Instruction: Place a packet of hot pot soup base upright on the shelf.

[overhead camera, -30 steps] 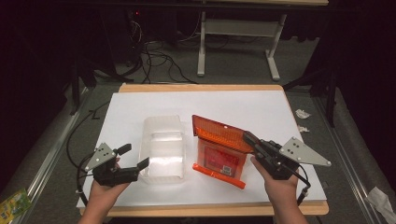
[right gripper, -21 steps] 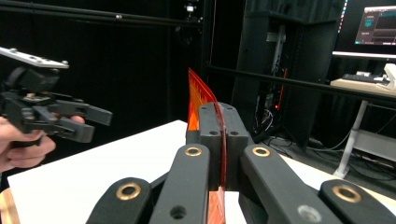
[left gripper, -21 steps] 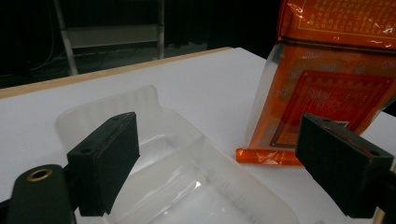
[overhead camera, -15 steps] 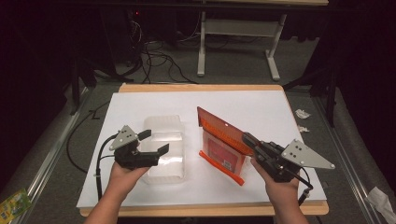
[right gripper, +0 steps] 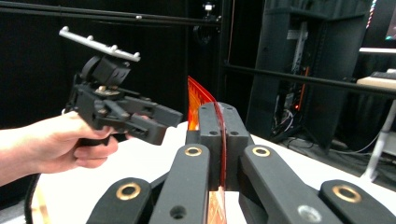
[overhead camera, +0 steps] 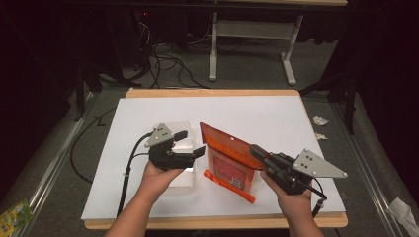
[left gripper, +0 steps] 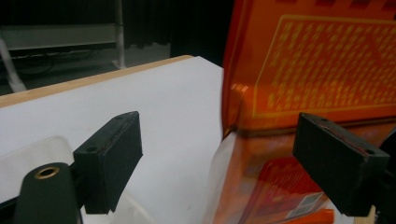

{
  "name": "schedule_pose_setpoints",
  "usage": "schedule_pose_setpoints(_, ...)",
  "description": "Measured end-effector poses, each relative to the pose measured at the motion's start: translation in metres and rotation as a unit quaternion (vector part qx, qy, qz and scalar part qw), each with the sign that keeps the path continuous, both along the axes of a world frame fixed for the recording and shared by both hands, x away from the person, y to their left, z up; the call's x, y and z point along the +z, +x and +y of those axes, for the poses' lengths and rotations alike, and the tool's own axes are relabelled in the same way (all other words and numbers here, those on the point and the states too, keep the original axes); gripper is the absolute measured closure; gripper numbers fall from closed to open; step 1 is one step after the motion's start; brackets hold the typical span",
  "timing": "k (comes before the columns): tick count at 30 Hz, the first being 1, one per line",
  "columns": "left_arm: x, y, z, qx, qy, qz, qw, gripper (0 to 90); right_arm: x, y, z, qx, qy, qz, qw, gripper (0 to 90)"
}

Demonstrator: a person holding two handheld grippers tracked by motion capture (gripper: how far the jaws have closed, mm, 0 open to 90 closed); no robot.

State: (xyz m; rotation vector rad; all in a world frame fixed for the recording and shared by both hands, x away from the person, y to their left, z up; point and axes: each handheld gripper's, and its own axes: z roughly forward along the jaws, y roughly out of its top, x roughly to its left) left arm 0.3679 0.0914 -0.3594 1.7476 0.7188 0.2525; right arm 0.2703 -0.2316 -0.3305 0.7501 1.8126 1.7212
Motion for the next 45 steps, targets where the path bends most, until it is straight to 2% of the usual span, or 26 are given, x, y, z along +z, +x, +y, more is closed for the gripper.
schedule_pose_setpoints(6,0.0,0.01,-0.028,-0.02,0.003,0.007,0.9998,20.7,-0.006,0.003,-0.003,-0.004,-0.002,0.007,1.0,90.0)
schedule_pose_setpoints(10,-0.003,0.013,-0.035,-0.031,-0.007,0.013,0.9994,30.3,-0.01,0.004,-0.006,-0.007,0.002,0.01,0.9999,90.0)
schedule_pose_setpoints(11,-0.005,0.014,-0.037,-0.038,-0.015,0.015,0.999,30.3,-0.011,0.005,-0.008,-0.01,0.004,0.012,0.9999,90.0)
schedule_pose_setpoints(12,-0.006,0.014,-0.039,-0.044,-0.018,0.014,0.9988,39.7,-0.014,0.007,-0.012,-0.012,0.01,0.019,0.9997,90.0)
schedule_pose_setpoints(14,-0.007,0.012,-0.042,-0.043,-0.022,0.008,0.9988,49.0,-0.014,0.007,-0.014,-0.013,0.011,0.02,0.9997,90.0)
schedule_pose_setpoints(15,-0.007,0.012,-0.044,-0.039,-0.021,0.005,0.999,49.0,-0.016,0.008,-0.017,-0.018,0.014,0.026,0.9994,90.0)
schedule_pose_setpoints(16,-0.008,0.011,-0.045,-0.036,-0.023,0.005,0.9991,53.0,-0.017,0.009,-0.018,-0.022,0.017,0.031,0.9992,90.0)
schedule_pose_setpoints(22,-0.01,0.008,-0.051,-0.024,-0.016,-0.01,0.9995,83.8,-0.024,0.012,-0.028,-0.04,0.021,0.046,0.9979,90.0)
schedule_pose_setpoints(23,-0.011,0.007,-0.052,-0.022,-0.013,-0.016,0.9995,85.8,-0.025,0.012,-0.028,-0.04,0.023,0.048,0.9978,90.0)
schedule_pose_setpoints(25,-0.011,0.007,-0.052,-0.021,-0.015,-0.016,0.9995,86.7,-0.025,0.011,-0.028,-0.043,0.025,0.051,0.9975,88.7)
schedule_pose_setpoints(26,-0.011,0.008,-0.052,-0.022,-0.017,-0.014,0.9995,86.8,-0.025,0.011,-0.029,-0.043,0.027,0.053,0.9973,85.1)
schedule_pose_setpoints(29,-0.012,0.009,-0.051,-0.019,-0.015,-0.016,0.9996,86.8,-0.026,0.011,-0.033,-0.04,0.035,0.071,0.9961,65.6)
schedule_pose_setpoints(31,-0.012,0.009,-0.051,-0.019,-0.015,-0.015,0.9996,86.7,-0.032,0.012,-0.037,-0.037,0.033,0.092,0.9945,52.2)
schedule_pose_setpoints(33,-0.012,0.009,-0.051,-0.019,-0.016,-0.016,0.9996,86.7,-0.039,0.014,-0.038,-0.036,0.027,0.11,0.9929,46.6)
schedule_pose_setpoints(37,-0.012,0.01,-0.052,-0.019,-0.015,-0.016,0.9996,86.5,-0.06,0.021,-0.036,-0.02,0.006,0.15,0.9884,45.5)
schedule_pose_setpoints(41,-0.012,0.01,-0.051,-0.02,-0.015,-0.016,0.9996,86.0,-0.076,0.028,-0.028,-0.008,-0.014,0.174,0.9846,46.8)
schedule_pose_setpoints(45,-0.012,0.01,-0.05,-0.021,-0.014,-0.017,0.9995,84.7,-0.079,0.031,-0.022,-0.002,-0.017,0.177,0.9841,51.8)
